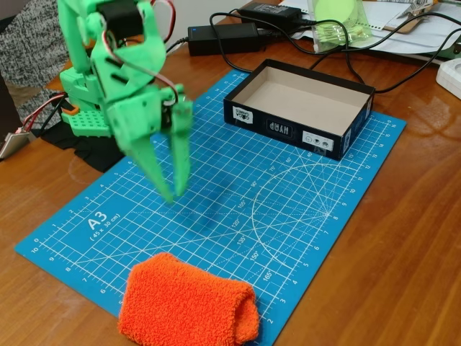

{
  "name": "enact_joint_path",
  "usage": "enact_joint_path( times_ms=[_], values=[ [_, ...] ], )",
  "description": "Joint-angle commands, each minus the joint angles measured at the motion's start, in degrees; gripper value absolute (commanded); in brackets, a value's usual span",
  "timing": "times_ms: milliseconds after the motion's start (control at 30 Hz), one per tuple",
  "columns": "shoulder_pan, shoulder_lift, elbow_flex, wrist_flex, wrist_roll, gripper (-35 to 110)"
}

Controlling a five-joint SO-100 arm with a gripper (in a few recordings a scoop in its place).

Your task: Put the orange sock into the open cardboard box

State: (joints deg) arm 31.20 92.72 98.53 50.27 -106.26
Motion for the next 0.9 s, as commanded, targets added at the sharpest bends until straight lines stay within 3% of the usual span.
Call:
enact_joint_path(
  times_ms=[0, 67, 267, 567, 667, 867],
  values=[
    [4.3, -7.6, -12.9, 6.4, -7.3, 4],
    [5.4, -11.6, -18.4, 10.5, -9.1, 3],
    [7.4, -22.9, -30.1, 15.2, -18.5, 18],
    [6.5, -27.9, -40.6, 25.3, -20.5, 41],
    [5.9, -27.1, -39.9, 24.4, -19.0, 53],
    [7.2, -27.8, -38.7, 14.7, -15.0, 54]
  ],
)
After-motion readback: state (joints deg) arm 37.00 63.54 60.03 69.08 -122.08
